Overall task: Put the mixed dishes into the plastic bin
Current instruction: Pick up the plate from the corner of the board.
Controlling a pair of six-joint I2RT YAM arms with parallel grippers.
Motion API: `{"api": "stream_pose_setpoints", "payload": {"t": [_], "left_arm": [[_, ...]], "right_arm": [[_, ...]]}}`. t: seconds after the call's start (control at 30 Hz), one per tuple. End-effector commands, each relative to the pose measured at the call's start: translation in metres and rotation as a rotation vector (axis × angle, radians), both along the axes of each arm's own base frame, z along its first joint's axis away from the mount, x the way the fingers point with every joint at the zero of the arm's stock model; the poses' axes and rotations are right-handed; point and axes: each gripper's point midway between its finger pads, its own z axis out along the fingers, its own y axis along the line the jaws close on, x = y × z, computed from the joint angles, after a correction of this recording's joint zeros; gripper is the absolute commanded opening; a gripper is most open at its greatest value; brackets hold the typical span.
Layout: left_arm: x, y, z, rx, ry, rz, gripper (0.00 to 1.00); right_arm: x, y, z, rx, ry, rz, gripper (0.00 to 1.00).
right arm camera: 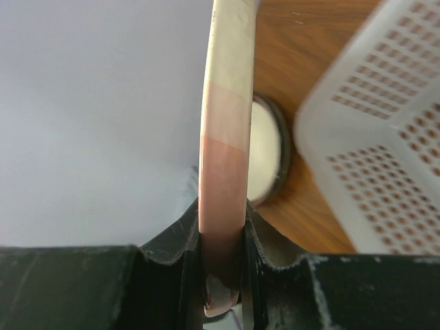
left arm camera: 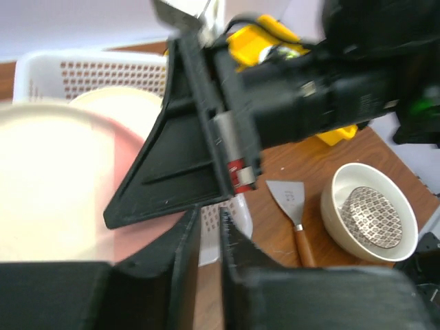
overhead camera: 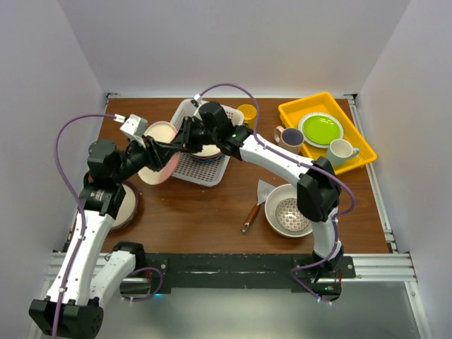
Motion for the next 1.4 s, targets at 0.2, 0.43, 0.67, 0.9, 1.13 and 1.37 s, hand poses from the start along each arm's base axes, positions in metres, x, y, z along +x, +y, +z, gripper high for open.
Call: {"api": "stream_pose_setpoints", "payload": {"t": [0.2,0.43,0.67,0.9,1.13,1.37], "left_arm": [[-0.018,0.005,0.049,0.054,-0.232,-0.008,0.69],[-0.011,0.024,0.027,0.026,-0.185,0.127,0.79],[-0.007,0.032,0.011,-0.074,-0.126,0.197,1.00],[-0.004,0.023,-0.006,-0.229,-0.064,0.167,1.00],[-0.003,0.018,-0.013,-0.395,-0.015,0.150,1.00],[0.002,0.018,-0.036,-0.461,0.062,0.175,0.98]], "right_arm": [[0.017,-0.035,0.066,0.140,-0.213,0.032,0.00],[0.036,-0.074,0.077,0.197,-0.268,0.011,0.00],[0.034,-0.109,0.091,0.320,-0.298,0.063,0.00],[0.023,-0.134,0.100,0.404,-0.359,0.121,0.00],[0.008,-0.144,0.108,0.481,-0.382,0.169,0.00],[-0.005,-0.149,0.117,0.524,-0.405,0.192,0.00]]}}
